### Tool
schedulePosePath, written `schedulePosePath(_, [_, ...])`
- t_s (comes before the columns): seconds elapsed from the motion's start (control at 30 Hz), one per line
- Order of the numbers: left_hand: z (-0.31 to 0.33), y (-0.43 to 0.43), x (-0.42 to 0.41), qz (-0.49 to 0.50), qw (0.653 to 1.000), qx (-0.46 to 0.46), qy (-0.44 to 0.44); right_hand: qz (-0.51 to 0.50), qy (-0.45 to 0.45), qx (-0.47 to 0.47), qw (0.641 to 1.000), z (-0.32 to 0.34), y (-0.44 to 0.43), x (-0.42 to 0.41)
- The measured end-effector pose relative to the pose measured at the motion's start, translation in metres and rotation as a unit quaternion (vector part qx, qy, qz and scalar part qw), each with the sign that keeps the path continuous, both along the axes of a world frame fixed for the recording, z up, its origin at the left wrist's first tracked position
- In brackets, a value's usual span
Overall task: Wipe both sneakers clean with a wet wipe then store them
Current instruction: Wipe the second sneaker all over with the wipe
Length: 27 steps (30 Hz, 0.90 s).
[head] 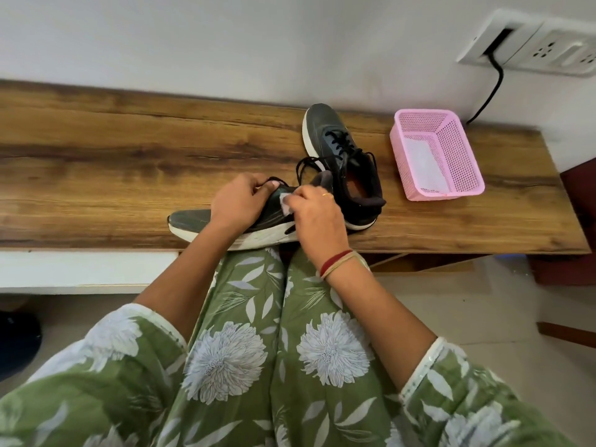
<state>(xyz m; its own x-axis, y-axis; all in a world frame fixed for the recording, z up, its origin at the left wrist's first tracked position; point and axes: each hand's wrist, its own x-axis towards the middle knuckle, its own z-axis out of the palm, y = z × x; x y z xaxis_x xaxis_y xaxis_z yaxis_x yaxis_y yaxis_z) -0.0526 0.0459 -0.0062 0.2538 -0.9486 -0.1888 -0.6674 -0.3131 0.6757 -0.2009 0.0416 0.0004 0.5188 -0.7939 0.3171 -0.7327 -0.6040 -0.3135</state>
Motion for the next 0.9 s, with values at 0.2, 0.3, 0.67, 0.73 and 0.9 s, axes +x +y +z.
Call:
schedulePosePath(0.2, [0.008, 0.006, -0.006, 0.005, 0.999, -0.006, -0.035, -0.073, -0.033, 0.052, 0.995, 0.018, -0.008, 0.001])
schedulePosePath(0.3, [0.011, 0.009, -0.008, 0.008, 0.999, -0.008, -0.049, -0.04, -0.035, 0.081, 0.995, 0.019, 0.008, 0.01])
schedulePosePath(0.67, [0.025, 0.018, -0.015, 0.018, 0.993, -0.033, -0.116, -0.061, -0.141, 0.132, 0.979, 0.021, 0.017, -0.009])
schedulePosePath(0.73, [0.028, 0.018, -0.017, 0.007, 0.991, -0.042, -0.128, -0.139, -0.187, 0.135, 0.963, 0.018, 0.008, -0.017])
schedulePosePath(0.9, [0.037, 0.021, -0.017, -0.001, 0.988, -0.049, -0.144, -0.074, -0.194, 0.136, 0.969, 0.026, 0.028, -0.003])
